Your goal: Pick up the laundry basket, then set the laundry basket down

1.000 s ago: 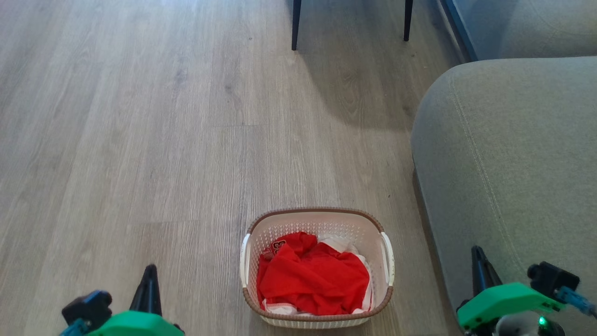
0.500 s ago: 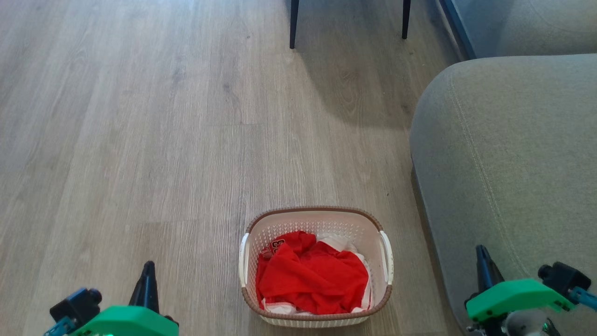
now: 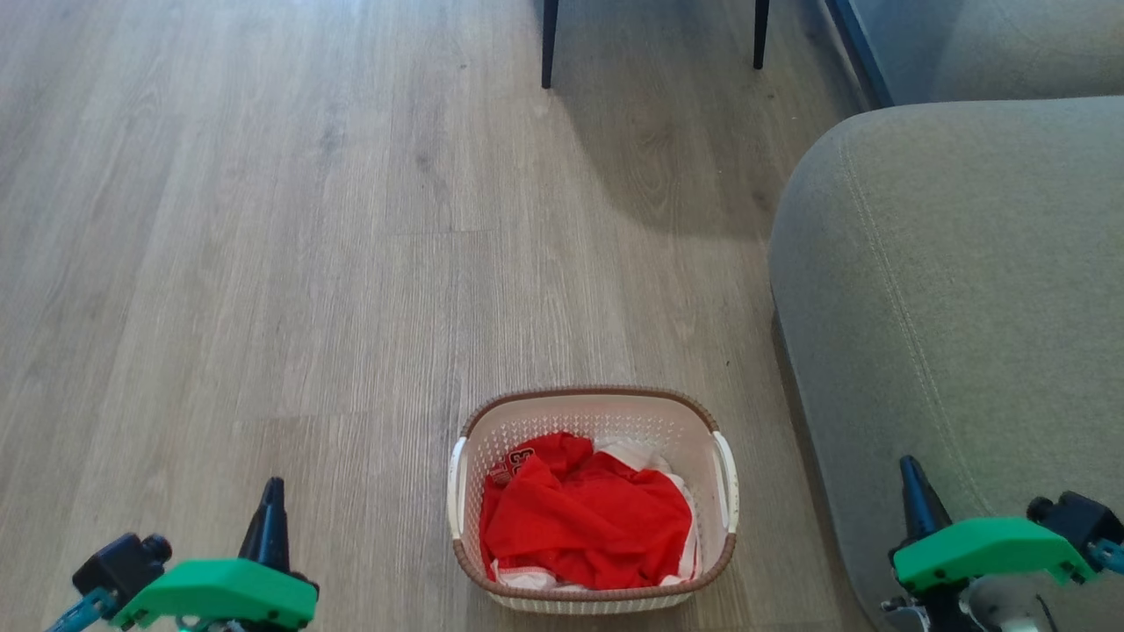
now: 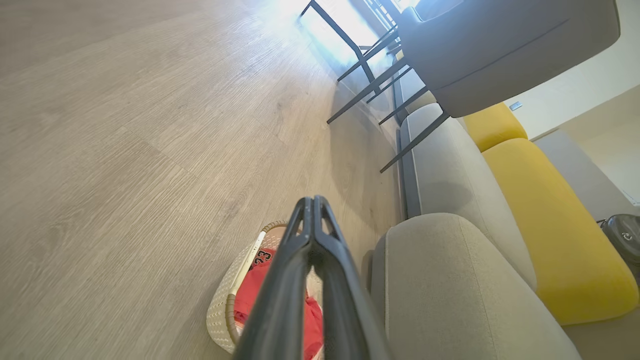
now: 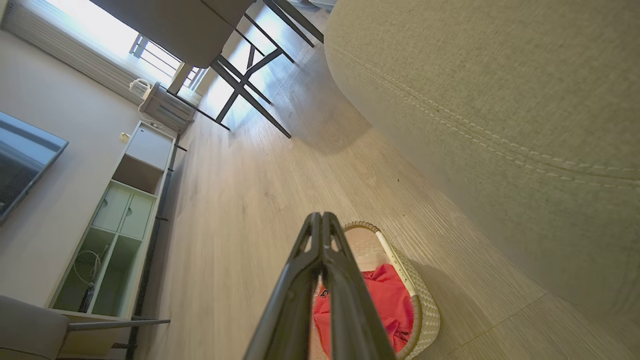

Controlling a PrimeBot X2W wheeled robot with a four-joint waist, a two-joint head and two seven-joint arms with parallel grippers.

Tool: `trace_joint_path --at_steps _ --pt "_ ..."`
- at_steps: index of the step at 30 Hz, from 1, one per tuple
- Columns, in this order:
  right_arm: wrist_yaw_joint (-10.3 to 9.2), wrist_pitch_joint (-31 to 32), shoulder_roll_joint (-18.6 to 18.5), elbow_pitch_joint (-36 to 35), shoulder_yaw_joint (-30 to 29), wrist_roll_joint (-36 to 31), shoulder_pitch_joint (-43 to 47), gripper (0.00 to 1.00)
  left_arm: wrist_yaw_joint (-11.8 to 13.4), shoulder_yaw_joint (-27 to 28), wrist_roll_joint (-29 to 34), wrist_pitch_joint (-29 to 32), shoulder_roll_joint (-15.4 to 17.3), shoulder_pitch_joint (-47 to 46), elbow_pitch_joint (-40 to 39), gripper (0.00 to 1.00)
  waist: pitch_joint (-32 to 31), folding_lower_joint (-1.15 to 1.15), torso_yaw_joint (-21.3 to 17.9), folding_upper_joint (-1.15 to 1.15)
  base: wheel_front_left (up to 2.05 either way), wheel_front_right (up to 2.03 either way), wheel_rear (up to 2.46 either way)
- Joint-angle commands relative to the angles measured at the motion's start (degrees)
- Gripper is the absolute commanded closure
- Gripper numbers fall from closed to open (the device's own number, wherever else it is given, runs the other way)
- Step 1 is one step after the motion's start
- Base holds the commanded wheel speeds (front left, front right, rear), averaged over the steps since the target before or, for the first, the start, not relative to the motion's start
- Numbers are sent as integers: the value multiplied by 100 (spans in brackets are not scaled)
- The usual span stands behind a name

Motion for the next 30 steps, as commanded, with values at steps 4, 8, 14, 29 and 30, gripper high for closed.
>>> trace_joint_path --at_steps 4,8,14,29,30 --pt "-5 96 -100 -224 -13 332 -363 100 -66 168 -343 76 13 -387 -148 100 7 0 -9 0 0 0 0" --pt "-5 162 -102 -229 -42 575 -388 100 -95 206 -607 142 11 -441 -132 100 14 0 -18 0 0 0 0" --pt "-6 261 -106 -237 -88 940 -425 100 -138 264 -1003 242 9 -521 -108 100 24 0 -31 0 0 0 0" --pt "-7 509 -112 -256 -204 1849 -519 100 -246 408 -1990 491 3 -721 -48 100 49 0 -64 0 0 0 0" --pt "-7 526 -113 -257 -212 1909 -525 100 -253 418 -2056 507 3 -734 -43 100 51 0 -66 0 0 0 0"
